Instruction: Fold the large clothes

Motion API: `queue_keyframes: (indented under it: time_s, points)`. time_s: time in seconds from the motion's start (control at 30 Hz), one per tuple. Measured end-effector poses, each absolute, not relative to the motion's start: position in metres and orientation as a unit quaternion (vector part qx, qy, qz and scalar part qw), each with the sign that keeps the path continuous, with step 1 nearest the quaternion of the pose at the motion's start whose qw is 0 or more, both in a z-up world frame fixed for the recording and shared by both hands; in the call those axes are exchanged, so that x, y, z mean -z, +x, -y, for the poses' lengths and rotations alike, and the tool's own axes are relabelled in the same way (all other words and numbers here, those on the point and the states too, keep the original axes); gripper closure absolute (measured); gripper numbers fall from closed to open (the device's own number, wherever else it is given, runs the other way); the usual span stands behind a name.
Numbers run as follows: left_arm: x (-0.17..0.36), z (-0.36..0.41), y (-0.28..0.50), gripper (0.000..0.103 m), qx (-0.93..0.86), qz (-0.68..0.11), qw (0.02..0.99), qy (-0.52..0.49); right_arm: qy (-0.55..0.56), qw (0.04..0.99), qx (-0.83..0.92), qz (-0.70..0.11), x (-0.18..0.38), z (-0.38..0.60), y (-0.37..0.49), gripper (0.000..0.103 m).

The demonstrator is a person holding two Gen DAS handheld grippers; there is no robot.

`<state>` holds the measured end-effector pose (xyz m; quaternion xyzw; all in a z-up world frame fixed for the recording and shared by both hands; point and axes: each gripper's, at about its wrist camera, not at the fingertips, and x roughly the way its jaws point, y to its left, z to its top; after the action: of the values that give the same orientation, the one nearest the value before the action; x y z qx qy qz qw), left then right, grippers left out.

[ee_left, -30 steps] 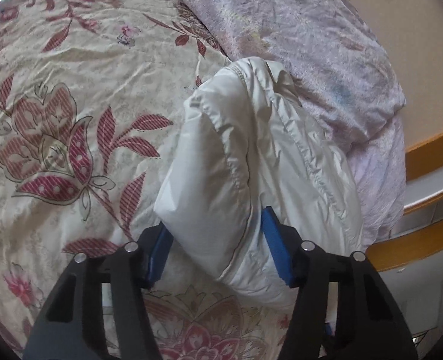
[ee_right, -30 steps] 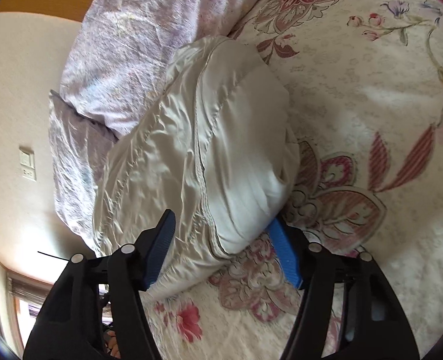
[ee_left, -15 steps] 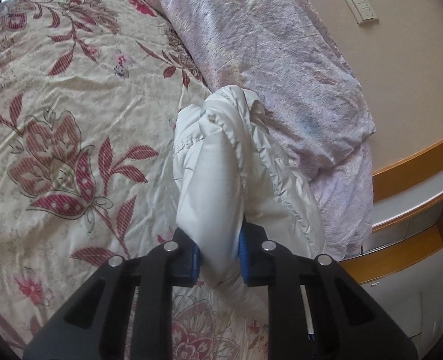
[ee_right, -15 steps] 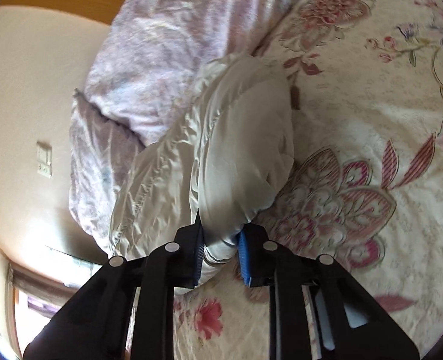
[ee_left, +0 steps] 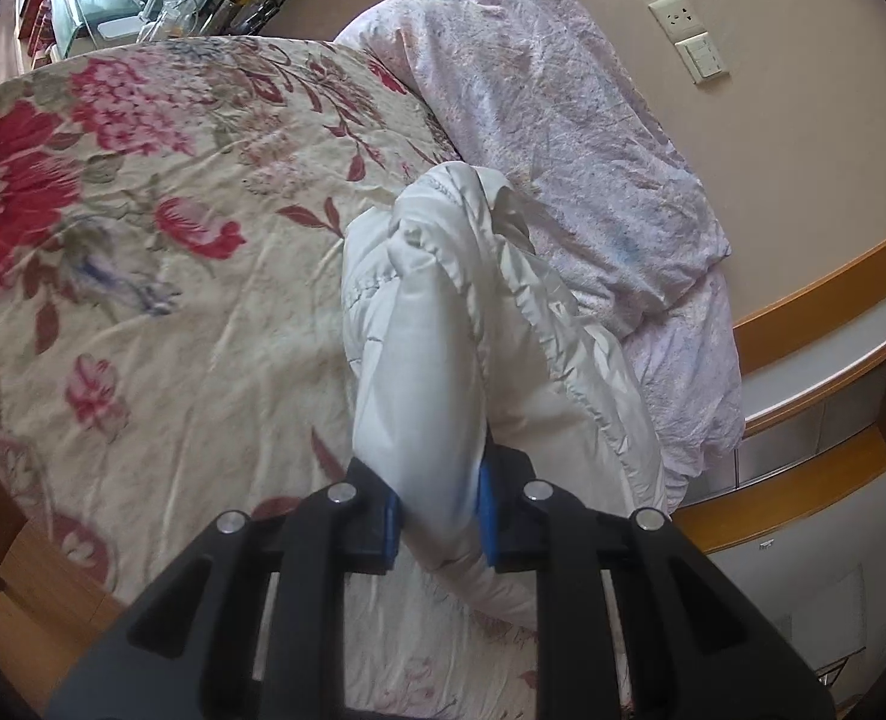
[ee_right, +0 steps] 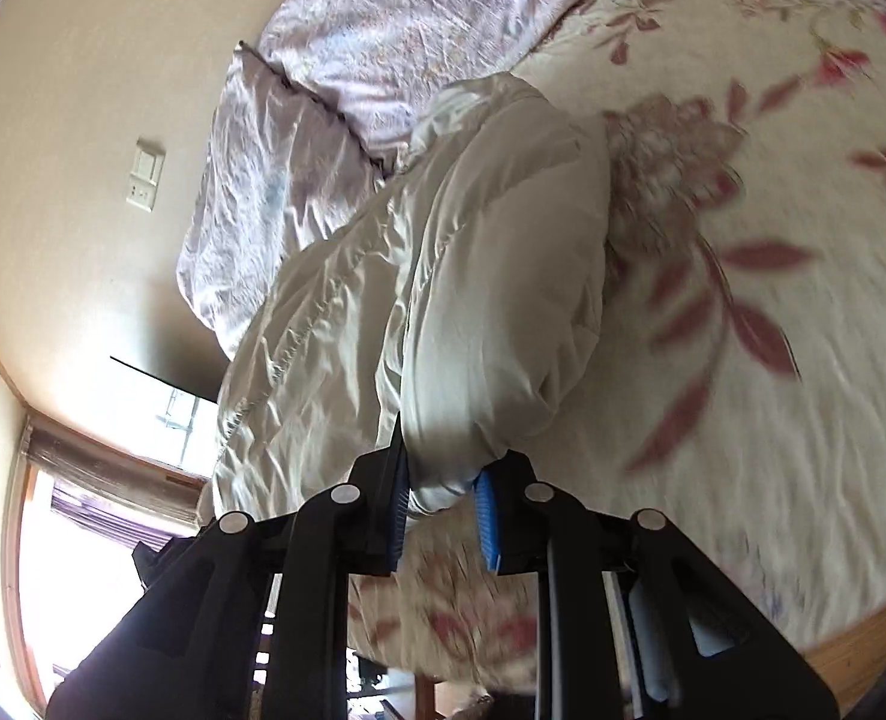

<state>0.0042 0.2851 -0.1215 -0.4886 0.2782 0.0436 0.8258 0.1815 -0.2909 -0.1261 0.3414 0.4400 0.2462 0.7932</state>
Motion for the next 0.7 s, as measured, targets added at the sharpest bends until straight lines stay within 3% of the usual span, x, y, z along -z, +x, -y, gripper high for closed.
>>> queue_keyframes:
  time_s: [0.13, 0.17, 0.2, 0.27, 0.33, 0.43, 0.7]
  points:
    - [0.122, -0.280, -0.007, 0.080, -0.048, -0.281, 0.836, -0.468, 0.296, 0.813, -0.229, -0.447, 0.124, 0.285, 0.165, 0.079]
    - [0.124, -0.280, -0.007, 0.078, -0.050, -0.283, 0.837, -0.467, 0.277, 0.822, -0.219, -0.447, 0.121, 0.284, 0.161, 0.070]
    - [0.125, -0.280, -0.007, 0.075, -0.050, -0.283, 0.836, -0.468, 0.251, 0.836, -0.200, -0.444, 0.117, 0.283, 0.157, 0.053]
    - [0.127, -0.279, -0.007, 0.064, -0.052, -0.284, 0.839, -0.462, 0.206, 0.869, -0.149, -0.425, 0.106, 0.286, 0.147, 0.039]
    - [0.126, -0.277, -0.007, 0.040, -0.063, -0.281, 0.845, -0.452, 0.171, 0.901, -0.101, -0.385, 0.090, 0.291, 0.136, 0.038]
    - [0.122, -0.272, -0.008, 0.028, -0.071, -0.273, 0.860, -0.426, 0.146, 0.921, -0.088, -0.351, 0.070, 0.289, 0.135, 0.038]
    - [0.127, -0.271, -0.004, 0.021, -0.062, -0.268, 0.852, -0.445, 0.070, 0.923, -0.200, -0.321, 0.045, 0.177, 0.160, 0.038]
